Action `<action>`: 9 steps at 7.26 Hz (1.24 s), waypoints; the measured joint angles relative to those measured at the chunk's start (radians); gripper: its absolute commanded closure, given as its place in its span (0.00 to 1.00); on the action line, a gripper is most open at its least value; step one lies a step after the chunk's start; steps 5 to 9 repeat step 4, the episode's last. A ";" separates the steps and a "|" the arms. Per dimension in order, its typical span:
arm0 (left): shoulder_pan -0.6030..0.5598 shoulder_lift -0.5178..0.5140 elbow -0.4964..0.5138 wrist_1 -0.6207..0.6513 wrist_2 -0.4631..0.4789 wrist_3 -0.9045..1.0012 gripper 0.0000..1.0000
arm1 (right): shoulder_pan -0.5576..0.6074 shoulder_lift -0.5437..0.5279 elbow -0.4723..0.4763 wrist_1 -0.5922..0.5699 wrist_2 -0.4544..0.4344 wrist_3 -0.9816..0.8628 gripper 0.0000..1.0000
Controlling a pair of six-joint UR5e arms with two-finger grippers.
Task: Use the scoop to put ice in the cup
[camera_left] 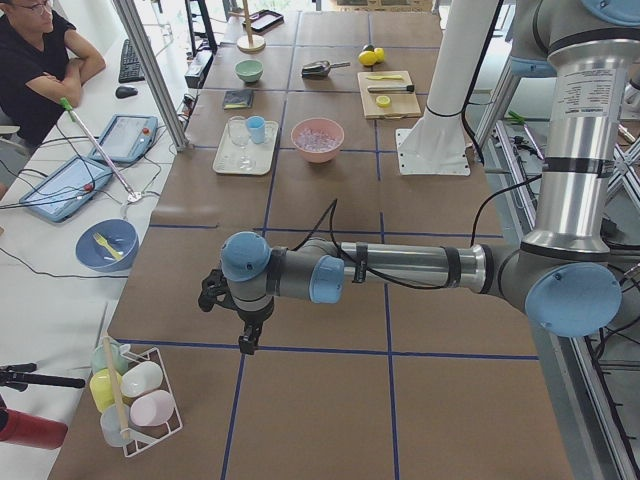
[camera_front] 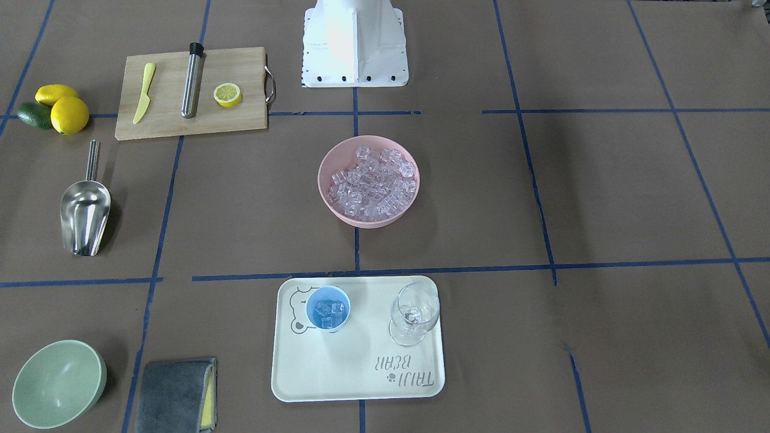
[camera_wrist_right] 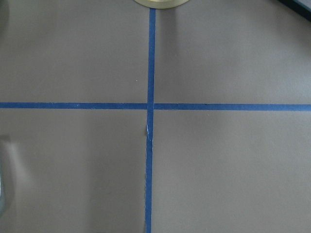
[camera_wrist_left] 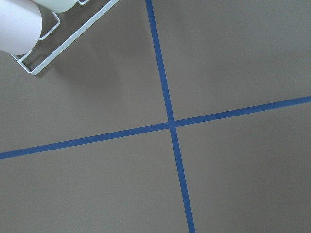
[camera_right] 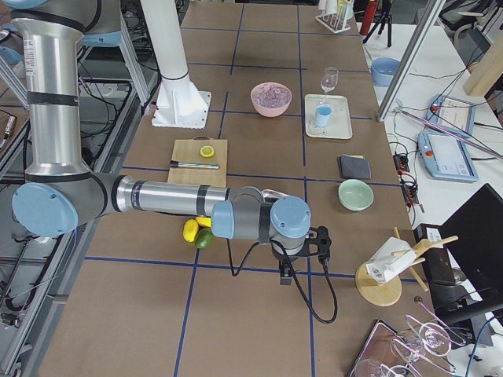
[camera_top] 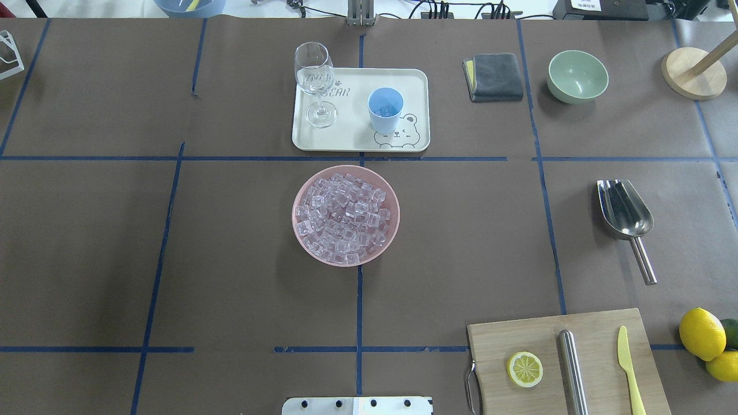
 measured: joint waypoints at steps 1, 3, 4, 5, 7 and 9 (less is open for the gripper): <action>0.000 0.000 0.000 0.000 0.000 -0.018 0.00 | 0.000 0.000 0.001 0.000 0.000 0.000 0.00; 0.000 0.000 0.000 0.000 0.000 -0.033 0.00 | 0.000 0.000 0.001 0.000 0.000 0.000 0.00; 0.000 0.000 0.002 0.000 0.000 -0.035 0.00 | 0.000 0.000 0.001 0.000 0.000 0.000 0.00; 0.000 0.000 0.002 0.000 0.000 -0.035 0.00 | 0.000 0.000 0.001 0.000 0.000 0.000 0.00; 0.000 0.000 0.002 0.000 0.000 -0.035 0.00 | 0.000 0.000 0.001 0.000 0.000 0.000 0.00; 0.000 0.000 0.002 0.000 0.000 -0.035 0.00 | 0.000 0.000 0.001 0.000 0.000 0.000 0.00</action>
